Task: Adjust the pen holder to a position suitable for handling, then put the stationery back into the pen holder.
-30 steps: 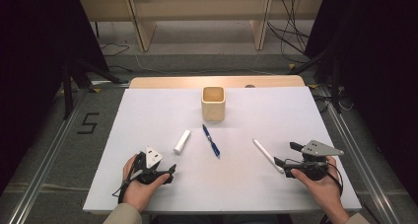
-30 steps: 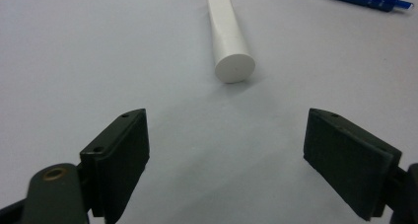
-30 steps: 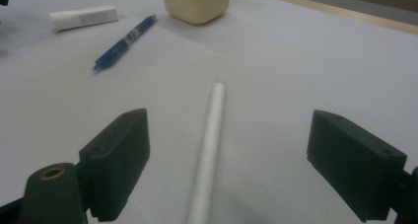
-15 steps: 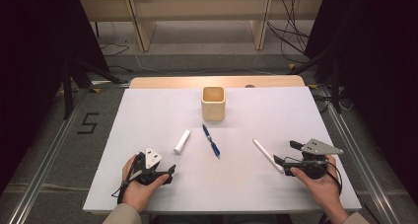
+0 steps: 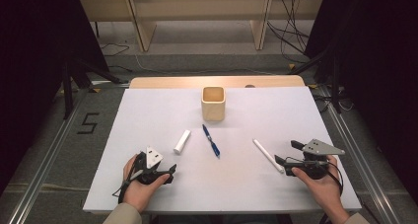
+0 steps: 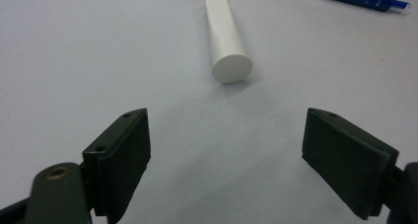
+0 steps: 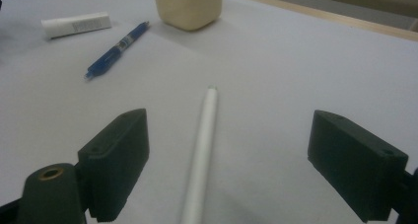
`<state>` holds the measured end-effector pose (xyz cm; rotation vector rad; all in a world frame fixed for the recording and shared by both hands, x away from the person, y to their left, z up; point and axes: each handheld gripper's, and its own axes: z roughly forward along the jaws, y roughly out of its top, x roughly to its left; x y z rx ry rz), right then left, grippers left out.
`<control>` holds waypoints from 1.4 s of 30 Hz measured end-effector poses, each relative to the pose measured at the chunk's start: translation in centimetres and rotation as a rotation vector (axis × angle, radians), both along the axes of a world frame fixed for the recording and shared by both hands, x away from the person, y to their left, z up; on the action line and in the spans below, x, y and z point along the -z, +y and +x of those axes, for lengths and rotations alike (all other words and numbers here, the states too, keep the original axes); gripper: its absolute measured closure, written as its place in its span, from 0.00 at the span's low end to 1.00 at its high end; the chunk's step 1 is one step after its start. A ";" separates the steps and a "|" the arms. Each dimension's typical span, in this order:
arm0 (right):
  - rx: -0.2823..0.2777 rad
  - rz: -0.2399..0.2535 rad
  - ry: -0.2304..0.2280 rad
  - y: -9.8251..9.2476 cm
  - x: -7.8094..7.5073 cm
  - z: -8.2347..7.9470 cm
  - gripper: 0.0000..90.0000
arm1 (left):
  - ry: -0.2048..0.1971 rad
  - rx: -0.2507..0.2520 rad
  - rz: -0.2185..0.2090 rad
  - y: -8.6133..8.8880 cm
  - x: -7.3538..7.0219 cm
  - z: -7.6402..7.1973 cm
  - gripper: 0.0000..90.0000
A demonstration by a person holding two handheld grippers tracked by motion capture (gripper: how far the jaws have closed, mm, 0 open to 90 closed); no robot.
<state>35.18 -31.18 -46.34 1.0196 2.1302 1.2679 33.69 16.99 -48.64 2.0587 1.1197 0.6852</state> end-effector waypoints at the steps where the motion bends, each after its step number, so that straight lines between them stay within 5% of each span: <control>1: 0.005 0.001 0.003 0.0 0.0 -0.1 0.19 | -0.002 0.001 0.000 0.0 0.0 0.0 0.21; 42: 0.008 -0.002 0.016 0.1 0.1 0.0 0.21 | 0.001 -0.006 -0.007 -0.5 -0.3 -0.1 0.28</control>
